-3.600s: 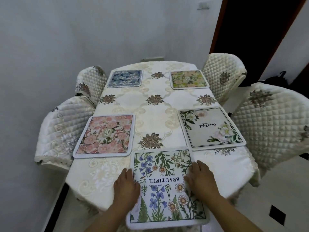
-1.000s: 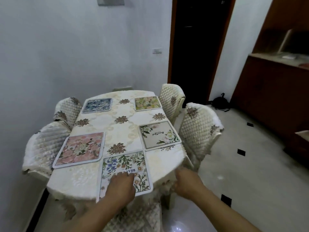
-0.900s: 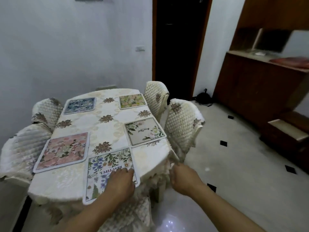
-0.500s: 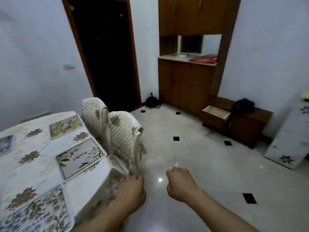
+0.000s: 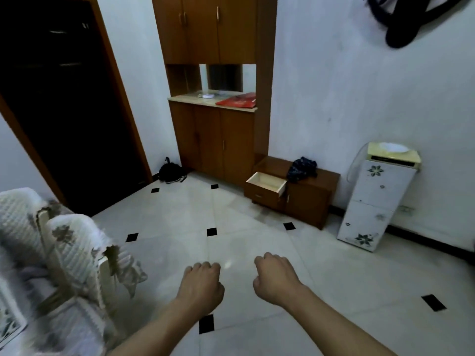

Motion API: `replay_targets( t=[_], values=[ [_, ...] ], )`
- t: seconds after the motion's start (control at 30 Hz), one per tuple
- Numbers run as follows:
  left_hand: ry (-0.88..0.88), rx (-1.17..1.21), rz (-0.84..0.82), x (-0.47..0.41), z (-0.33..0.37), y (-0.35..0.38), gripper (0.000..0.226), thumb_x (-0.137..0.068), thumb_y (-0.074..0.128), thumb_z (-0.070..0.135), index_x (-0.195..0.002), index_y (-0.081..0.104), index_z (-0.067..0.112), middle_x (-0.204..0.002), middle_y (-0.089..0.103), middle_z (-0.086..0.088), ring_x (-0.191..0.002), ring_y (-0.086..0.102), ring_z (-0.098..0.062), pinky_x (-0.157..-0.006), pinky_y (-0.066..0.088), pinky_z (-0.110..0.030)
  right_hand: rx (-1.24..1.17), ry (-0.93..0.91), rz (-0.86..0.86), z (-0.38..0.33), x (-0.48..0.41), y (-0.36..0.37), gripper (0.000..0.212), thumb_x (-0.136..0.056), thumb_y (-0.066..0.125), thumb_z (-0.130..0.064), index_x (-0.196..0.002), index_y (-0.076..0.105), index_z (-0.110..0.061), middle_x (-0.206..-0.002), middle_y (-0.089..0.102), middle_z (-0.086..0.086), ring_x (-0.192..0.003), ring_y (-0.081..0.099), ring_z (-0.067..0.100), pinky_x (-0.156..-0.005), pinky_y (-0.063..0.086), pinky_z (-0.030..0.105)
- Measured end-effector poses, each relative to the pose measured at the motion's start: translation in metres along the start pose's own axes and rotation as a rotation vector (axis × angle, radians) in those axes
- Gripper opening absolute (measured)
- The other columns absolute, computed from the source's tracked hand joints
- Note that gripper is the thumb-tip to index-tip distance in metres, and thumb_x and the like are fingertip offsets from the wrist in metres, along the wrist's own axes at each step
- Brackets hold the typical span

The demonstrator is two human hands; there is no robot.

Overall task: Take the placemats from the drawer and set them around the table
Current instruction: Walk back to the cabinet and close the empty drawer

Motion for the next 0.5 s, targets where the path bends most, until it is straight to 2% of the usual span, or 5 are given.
replay_targets(
  t=[0.13, 0.27, 0.43, 0.5],
  values=[
    [0.059, 0.015, -0.011, -0.064, 0.008, 0.001, 0.007, -0.081, 0.042, 0.024, -0.086, 0.044, 0.020, -0.098, 0.062, -0.007, -0.092, 0.056, -0.029, -0.077, 0.037, -0.038, -0.017, 0.043, 0.010, 0.035, -0.042, 0.000, 0.017, -0.084, 0.050, -0.027, -0.094, 0.055, -0.014, -0.103, 0.060, 0.010, -0.093, 0.056, 0.030, -0.077, 0.036, 0.035],
    [0.110, 0.016, -0.012, -0.146, 0.003, 0.012, 0.006, -0.082, 0.042, 0.025, -0.082, 0.040, 0.020, -0.097, 0.063, -0.007, -0.091, 0.056, -0.029, -0.073, 0.032, -0.037, -0.017, 0.091, -0.011, 0.067, -0.104, 0.004, 0.010, -0.081, 0.048, -0.026, -0.084, 0.042, -0.018, -0.100, 0.059, 0.009, -0.090, 0.055, 0.030, -0.073, 0.031, 0.035],
    [0.171, 0.079, 0.000, -0.261, -0.028, 0.020, 0.008, -0.083, 0.043, 0.026, -0.080, 0.039, 0.019, -0.093, 0.061, -0.007, -0.086, 0.053, -0.027, -0.070, 0.029, -0.035, -0.007, 0.184, 0.000, 0.104, -0.205, 0.011, 0.005, -0.079, 0.046, -0.021, -0.079, 0.043, -0.018, -0.087, 0.052, 0.006, -0.075, 0.045, 0.026, -0.069, 0.031, 0.035],
    [0.208, 0.125, 0.006, -0.309, -0.042, 0.018, 0.009, -0.083, 0.043, 0.026, -0.078, 0.039, 0.019, -0.086, 0.056, -0.005, -0.078, 0.045, -0.023, -0.067, 0.028, -0.034, -0.011, 0.229, -0.018, 0.116, -0.247, 0.013, 0.005, -0.080, 0.046, -0.022, -0.079, 0.043, -0.018, -0.090, 0.055, 0.007, -0.081, 0.051, 0.028, -0.069, 0.032, 0.035]
  ],
)
Point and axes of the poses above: each hand's wrist, its own x-axis away from the middle knuckle, its own y-axis out of the palm, z = x × y, the point moved 4 cm from there along -x, towards the middle knuckle
